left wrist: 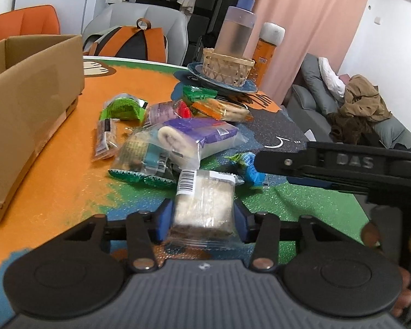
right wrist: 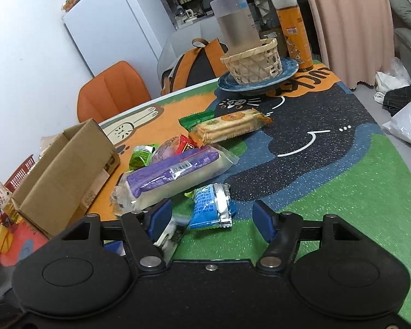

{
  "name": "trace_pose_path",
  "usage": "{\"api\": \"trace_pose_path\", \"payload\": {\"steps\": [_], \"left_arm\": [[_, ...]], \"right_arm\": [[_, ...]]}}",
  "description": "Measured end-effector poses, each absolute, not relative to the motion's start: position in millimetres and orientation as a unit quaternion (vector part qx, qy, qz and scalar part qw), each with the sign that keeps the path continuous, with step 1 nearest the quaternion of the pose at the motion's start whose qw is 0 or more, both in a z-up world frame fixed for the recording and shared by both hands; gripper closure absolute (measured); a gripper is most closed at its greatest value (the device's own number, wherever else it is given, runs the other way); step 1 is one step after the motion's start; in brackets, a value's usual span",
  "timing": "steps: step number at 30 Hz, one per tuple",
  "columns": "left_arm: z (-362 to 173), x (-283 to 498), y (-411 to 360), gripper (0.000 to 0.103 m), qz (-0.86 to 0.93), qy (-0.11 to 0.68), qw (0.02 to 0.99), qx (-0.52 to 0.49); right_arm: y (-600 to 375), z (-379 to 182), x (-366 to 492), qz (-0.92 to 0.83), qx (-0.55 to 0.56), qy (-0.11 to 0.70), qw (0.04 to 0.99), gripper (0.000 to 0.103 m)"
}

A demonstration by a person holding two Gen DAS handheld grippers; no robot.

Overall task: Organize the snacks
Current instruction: 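Grasp the clear white-bar bag with the left gripper while the right grasps a blue packet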

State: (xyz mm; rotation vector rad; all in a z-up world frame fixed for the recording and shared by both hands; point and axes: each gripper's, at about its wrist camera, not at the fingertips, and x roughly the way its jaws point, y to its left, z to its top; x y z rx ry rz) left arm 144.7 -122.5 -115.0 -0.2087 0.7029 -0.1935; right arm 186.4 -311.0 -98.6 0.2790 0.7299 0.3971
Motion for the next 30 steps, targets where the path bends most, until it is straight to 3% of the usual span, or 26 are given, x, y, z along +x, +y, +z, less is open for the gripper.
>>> {"api": "trace_pose_path", "payload": {"steps": [7, 9, 11, 12, 30], "left_arm": [[-113.2, 136.3, -115.2, 0.06, -0.093, 0.343, 0.928, -0.111], [-111.7, 133.4, -112.5, 0.061, -0.093, 0.342, 0.928, -0.111], [-110.2, 129.6, -108.9, 0.061, -0.093, 0.341, 0.928, -0.115], [-109.3, 127.5, -106.8, 0.061, -0.094, 0.339, 0.929, -0.117], [-81.2, 93.3, -83.7, 0.064, -0.092, 0.295, 0.941, -0.136]], "right_arm": [[-298.2, -102.4, 193.1, 0.196, 0.124, 0.361, 0.903, 0.045], [-293.6, -105.7, 194.0, 0.195, 0.118, 0.366, 0.902, 0.05], [-291.0, -109.9, 194.6, 0.191, 0.117, 0.373, 0.9, 0.065], [-290.5, -110.0, 193.5, 0.188, 0.116, 0.369, 0.902, 0.067], [-284.2, -66.3, 161.0, 0.215, 0.124, 0.318, 0.915, 0.069]]}}
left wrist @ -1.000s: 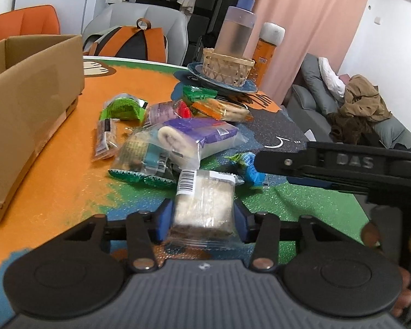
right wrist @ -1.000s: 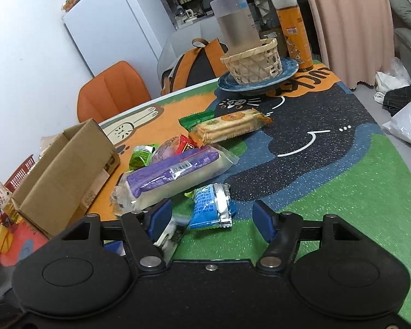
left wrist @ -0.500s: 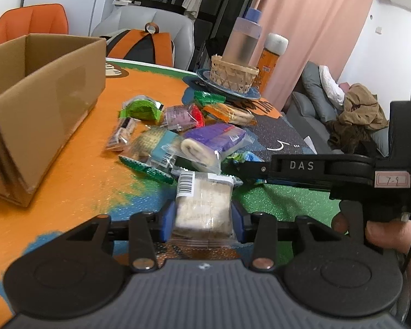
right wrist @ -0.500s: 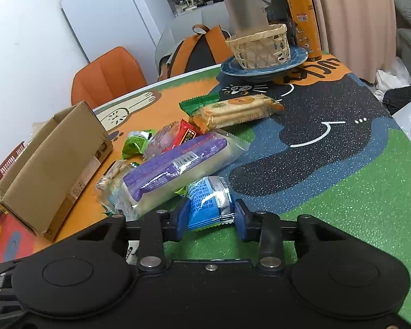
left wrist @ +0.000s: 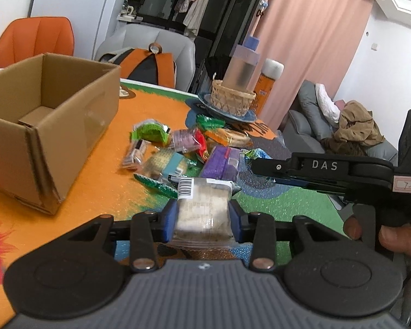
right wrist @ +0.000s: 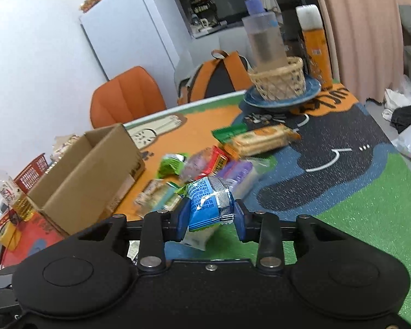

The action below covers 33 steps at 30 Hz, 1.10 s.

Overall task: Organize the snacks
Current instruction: 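Grasp the clear white-bar bag with the left gripper while the right grasps a blue packet, then carry both held packets over the cardboard box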

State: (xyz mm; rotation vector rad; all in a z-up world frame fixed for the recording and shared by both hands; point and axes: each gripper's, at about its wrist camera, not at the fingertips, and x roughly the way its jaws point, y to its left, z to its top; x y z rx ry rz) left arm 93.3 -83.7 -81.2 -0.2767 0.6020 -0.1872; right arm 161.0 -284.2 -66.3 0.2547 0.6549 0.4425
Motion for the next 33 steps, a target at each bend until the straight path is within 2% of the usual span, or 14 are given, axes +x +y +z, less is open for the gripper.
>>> {"api": "trace_pose_path", "payload": {"steps": [21, 33], "left_arm": [[-18.2, 74.9, -20.3, 0.064, -0.031, 0.208, 0.966, -0.149], [-3.5, 89.2, 28.8, 0.064, 0.034, 0.19, 0.969, -0.154]], "right_arm": [[-244.5, -26.7, 157.3, 0.257, 0.112, 0.275, 0.919, 0.073], [-213.5, -7.7, 166.0, 0.289, 0.106, 0.26, 0.915, 0.074]]}}
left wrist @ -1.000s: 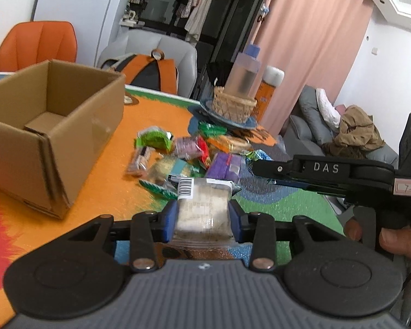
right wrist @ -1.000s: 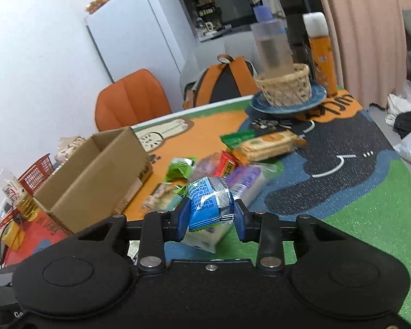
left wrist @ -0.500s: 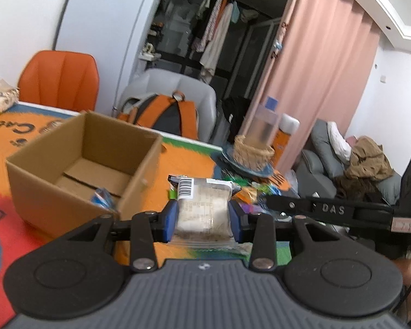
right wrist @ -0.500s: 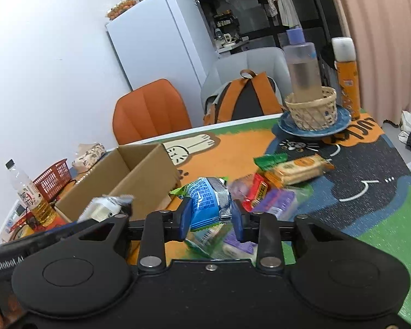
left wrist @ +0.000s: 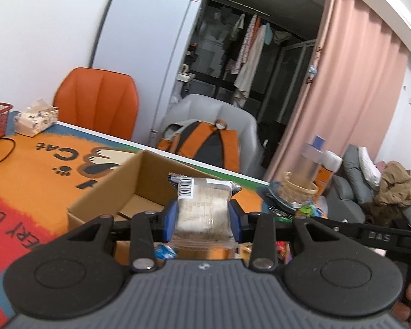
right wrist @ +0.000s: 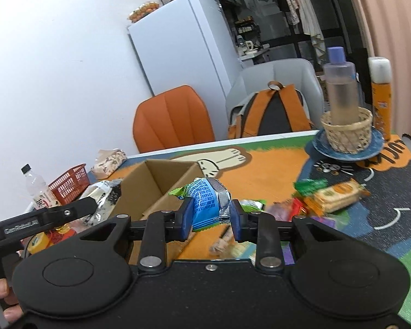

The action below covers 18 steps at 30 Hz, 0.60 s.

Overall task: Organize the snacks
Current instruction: 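Carry both held packets over the cardboard box, then open the left gripper then the right to drop packets into the box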

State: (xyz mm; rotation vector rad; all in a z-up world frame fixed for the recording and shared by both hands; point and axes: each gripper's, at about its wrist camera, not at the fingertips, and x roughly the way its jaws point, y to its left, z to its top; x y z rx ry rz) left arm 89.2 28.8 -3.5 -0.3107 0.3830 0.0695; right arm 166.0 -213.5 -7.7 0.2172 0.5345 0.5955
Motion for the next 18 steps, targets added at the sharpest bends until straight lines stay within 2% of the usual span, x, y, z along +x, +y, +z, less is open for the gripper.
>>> {"api": "trace_pose_path", "payload": {"steps": [8, 12, 18], "left_arm": [[-7.2, 104.7, 50.0, 0.063, 0.07, 0.199, 0.964, -0.16], [-8.0, 102.2, 55.3, 0.056, 0.089, 0.187, 0.966, -0.152], [-8.8, 92.4, 61.7, 0.053, 0.097, 0.195, 0.963, -0.161]], "right_arm": [[-186.0, 1.8, 169.9, 0.308, 0.095, 0.255, 0.912, 0.074], [-174.7, 3.8, 170.5, 0.316, 0.092, 0.256, 0.909, 0.074], [-157.4, 5.7, 170.4, 0.328, 0.084, 0.258, 0.905, 0.074]]}}
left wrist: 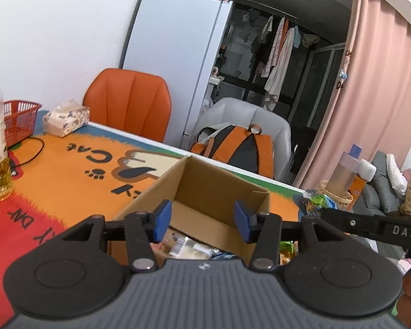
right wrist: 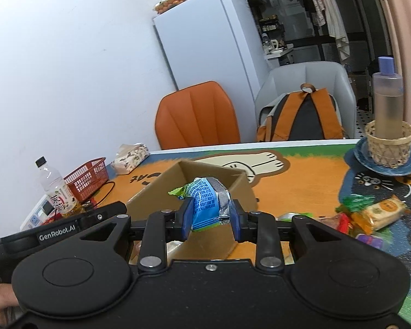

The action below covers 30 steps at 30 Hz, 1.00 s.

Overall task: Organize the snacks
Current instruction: 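Open the left gripper then the right to drop packets into the box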

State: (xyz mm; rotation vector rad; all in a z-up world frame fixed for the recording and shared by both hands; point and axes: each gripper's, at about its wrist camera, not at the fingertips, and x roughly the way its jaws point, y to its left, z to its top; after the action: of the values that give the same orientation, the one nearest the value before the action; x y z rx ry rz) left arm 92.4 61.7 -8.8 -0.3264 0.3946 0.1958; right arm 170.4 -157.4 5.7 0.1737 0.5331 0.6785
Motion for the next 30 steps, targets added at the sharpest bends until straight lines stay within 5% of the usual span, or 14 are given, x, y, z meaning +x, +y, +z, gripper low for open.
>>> {"api": "trace_pose_path", "payload": {"steps": [16, 21, 27, 30], "left_arm": [[-12.3, 71.4, 84.2, 0.047, 0.115, 0.197, 0.952, -0.202], [-16.6, 66.3, 88.4, 0.041, 0.116, 0.201, 0.949, -0.211], [-21.2, 62.3, 88.8, 0.035, 0.113, 0.206, 0.948, -0.216], [-23.2, 60.6, 86.2, 0.027, 0.111, 0.208, 0.947, -0.217]], "right_arm": [[-105.1, 12.1, 176.6, 0.361, 0.068, 0.256, 0.894, 0.073], [-96.2, 5.9, 172.7, 0.353, 0.059, 0.252, 0.899, 0.045], [-104.4, -5.0, 169.1, 0.353, 0.064, 0.274, 0.893, 0.042], [-112.8, -6.9, 164.6, 0.344, 0.065, 0.275, 0.896, 0.029]]}}
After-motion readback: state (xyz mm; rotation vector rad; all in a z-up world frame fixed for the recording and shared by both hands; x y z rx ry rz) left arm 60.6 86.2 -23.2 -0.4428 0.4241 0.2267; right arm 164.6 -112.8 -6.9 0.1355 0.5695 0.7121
